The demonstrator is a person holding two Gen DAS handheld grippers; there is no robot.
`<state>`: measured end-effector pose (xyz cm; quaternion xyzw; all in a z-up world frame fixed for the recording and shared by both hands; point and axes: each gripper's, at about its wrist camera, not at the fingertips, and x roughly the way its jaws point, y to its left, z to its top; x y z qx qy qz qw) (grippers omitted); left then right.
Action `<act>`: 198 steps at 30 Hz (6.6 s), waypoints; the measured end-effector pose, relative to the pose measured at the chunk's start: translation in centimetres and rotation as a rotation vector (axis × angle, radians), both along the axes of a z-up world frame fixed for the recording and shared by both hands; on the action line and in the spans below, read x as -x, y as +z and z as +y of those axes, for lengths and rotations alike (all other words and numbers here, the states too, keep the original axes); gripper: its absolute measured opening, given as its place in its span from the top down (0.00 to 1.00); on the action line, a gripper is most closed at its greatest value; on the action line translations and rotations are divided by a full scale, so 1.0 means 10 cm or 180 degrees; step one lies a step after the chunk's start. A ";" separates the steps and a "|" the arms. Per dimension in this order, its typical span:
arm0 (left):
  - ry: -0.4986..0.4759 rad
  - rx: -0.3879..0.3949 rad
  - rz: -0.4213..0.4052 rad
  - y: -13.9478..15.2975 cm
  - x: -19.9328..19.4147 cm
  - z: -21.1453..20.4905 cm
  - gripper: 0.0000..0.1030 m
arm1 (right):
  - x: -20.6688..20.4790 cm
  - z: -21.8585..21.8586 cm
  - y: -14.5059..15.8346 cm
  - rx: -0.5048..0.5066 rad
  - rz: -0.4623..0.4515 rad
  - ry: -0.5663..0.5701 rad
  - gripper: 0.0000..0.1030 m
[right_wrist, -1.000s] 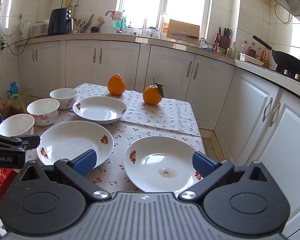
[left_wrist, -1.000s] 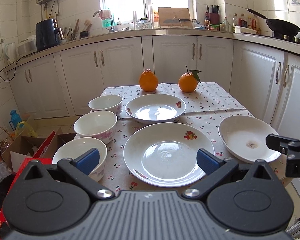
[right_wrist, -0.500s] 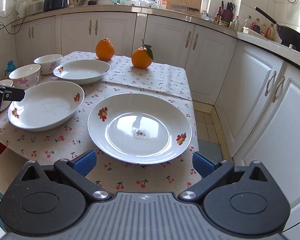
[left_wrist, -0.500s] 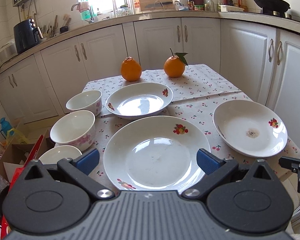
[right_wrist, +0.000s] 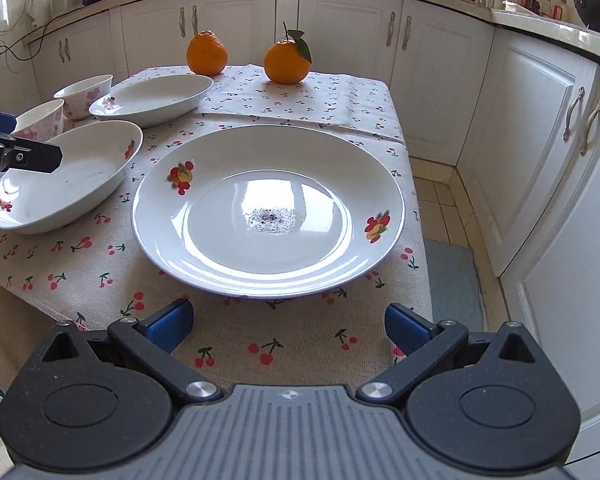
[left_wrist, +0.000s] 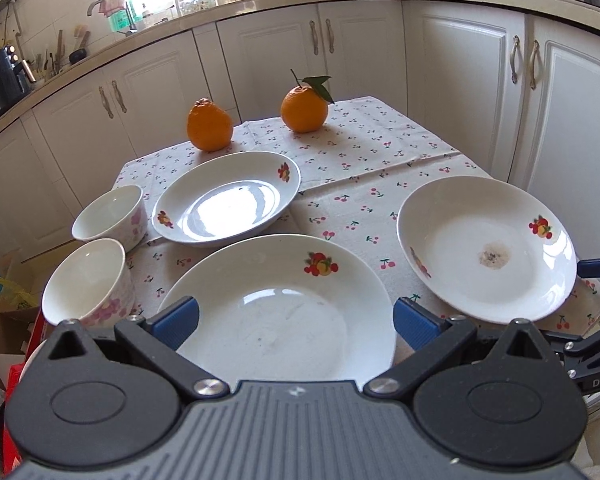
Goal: Organize plates and bowls
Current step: 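Move the left gripper to the stained white plate and grasp its rim, then lift the stained white plate with the left gripper and carry it, then lower the stained plate onto the cloth, open the left gripper, withdraw, then move the right gripper toward the rim of the large white plate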
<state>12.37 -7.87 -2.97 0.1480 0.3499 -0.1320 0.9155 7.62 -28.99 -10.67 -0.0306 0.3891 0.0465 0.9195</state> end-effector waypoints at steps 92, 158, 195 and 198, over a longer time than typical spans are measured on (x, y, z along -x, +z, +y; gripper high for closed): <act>-0.2035 0.0315 0.2118 -0.43 -1.72 -1.27 0.26 | -0.19 -0.23 -0.05 -0.0150 -0.0222 0.0840 0.00; -0.1546 0.0539 0.1133 0.07 -2.28 -1.14 0.22 | -0.55 -0.37 0.19 -0.0081 -0.0364 0.0646 0.00; -0.0234 0.0532 -0.0116 -0.09 0.49 0.92 0.03 | 0.33 0.63 0.57 -0.0194 -0.0702 0.1014 0.00; -0.0247 0.0526 -0.0022 -0.21 0.48 0.98 0.03 | 0.32 0.69 0.57 -0.0133 -0.0684 0.1023 0.00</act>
